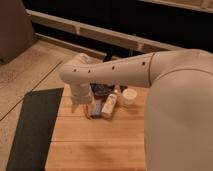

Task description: Pick up the ceramic bowl

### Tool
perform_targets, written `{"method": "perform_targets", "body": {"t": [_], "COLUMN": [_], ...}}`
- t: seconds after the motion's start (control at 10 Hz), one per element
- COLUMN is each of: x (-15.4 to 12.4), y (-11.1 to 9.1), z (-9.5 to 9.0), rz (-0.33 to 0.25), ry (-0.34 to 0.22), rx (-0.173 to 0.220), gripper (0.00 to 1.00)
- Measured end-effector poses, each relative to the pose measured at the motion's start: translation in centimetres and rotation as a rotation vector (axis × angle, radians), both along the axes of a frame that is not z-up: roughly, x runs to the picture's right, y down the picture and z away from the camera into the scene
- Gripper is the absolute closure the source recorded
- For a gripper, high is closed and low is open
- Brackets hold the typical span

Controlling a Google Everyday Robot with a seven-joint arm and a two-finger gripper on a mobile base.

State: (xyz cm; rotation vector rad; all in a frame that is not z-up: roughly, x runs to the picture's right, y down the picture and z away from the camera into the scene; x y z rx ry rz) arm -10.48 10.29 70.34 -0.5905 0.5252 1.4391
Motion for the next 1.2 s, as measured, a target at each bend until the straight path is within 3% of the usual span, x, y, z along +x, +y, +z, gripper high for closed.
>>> {"method": "perform_targets", "body": {"t": [1.0,1.1,1.2], "x": [0.0,0.0,-0.5], "y": [-0.1,-0.2,-1.7], "z": [0.0,0.0,0.5], "rz": [0.000,0.001,0.021], "ry": [0.000,-0.002,-0.013], "rx": [0.002,0.006,0.036], "gripper": [0.35,0.35,0.35]}}
